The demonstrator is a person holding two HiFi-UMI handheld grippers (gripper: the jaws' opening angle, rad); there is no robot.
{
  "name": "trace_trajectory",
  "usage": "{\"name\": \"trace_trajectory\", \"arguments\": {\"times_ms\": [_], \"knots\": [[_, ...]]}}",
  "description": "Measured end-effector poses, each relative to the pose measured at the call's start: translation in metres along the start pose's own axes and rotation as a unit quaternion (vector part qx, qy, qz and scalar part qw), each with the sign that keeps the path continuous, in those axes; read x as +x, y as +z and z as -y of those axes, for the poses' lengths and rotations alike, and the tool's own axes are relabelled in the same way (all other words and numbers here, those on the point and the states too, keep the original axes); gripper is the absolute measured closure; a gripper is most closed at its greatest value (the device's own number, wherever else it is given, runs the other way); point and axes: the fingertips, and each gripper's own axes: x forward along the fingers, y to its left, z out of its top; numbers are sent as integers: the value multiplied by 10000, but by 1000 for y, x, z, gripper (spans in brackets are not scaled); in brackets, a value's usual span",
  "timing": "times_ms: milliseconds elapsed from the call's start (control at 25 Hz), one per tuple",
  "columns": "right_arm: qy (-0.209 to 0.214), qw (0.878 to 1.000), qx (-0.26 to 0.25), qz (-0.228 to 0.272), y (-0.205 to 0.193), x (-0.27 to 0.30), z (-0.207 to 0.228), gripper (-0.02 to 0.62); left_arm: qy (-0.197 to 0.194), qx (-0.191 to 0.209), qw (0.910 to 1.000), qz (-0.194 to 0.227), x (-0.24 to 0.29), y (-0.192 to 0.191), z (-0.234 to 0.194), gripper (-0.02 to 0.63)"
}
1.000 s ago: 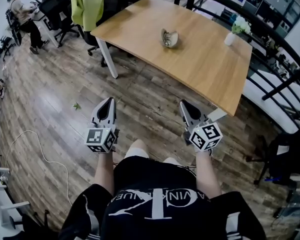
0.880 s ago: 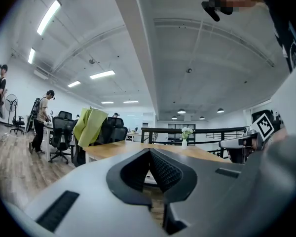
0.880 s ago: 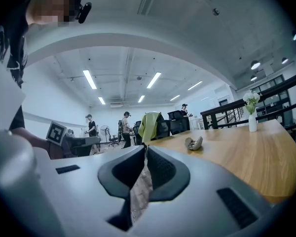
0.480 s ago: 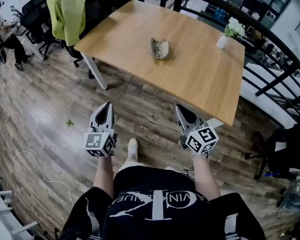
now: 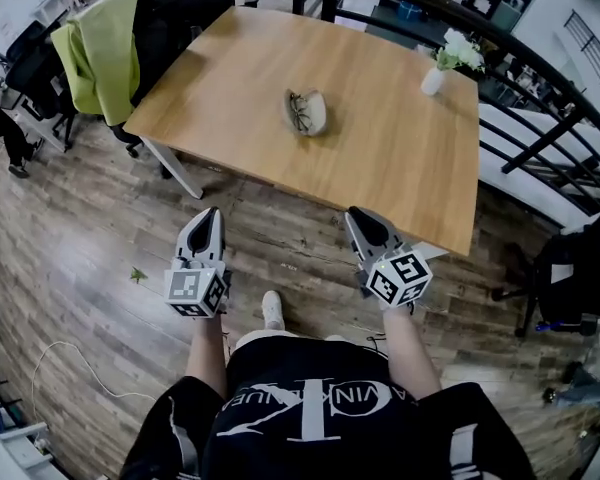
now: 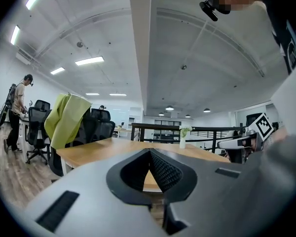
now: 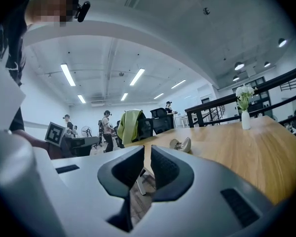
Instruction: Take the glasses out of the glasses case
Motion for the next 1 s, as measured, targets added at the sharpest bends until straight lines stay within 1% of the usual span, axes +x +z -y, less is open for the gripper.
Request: {"name": "trace_trajectory", "arguments": {"times_ms": [160, 320, 360, 400, 440, 720, 840, 1000], "knots": [[-250, 9996, 110, 43, 3, 21, 6, 558, -224, 107, 9997, 31, 21, -6, -25, 591], [-466, 9986, 255, 61, -1, 45, 11, 554, -354, -39, 9993, -106, 43, -1, -41, 591], [-500, 9982, 312, 67, -2, 51, 12, 537, -377, -49, 9992, -120, 47, -2, -47, 591], [-525, 9979, 375, 75, -3, 58, 12, 499, -392, -54, 9991, -127, 51, -3, -54, 591], [-548, 9975, 433, 89, -4, 65, 12, 485, -409, -54, 9991, -128, 55, -4, -62, 591], [-787, 9943, 677, 259, -6, 110, 11, 471, -612, -16, 9980, -152, 80, -10, -111, 591], [-855, 9927, 791, 323, -8, 122, 12, 469, -651, -29, 9977, -160, 88, -13, -124, 591], [-929, 9917, 842, 270, -13, 128, 18, 469, -670, -79, 9975, -196, 97, -20, -131, 591]]}}
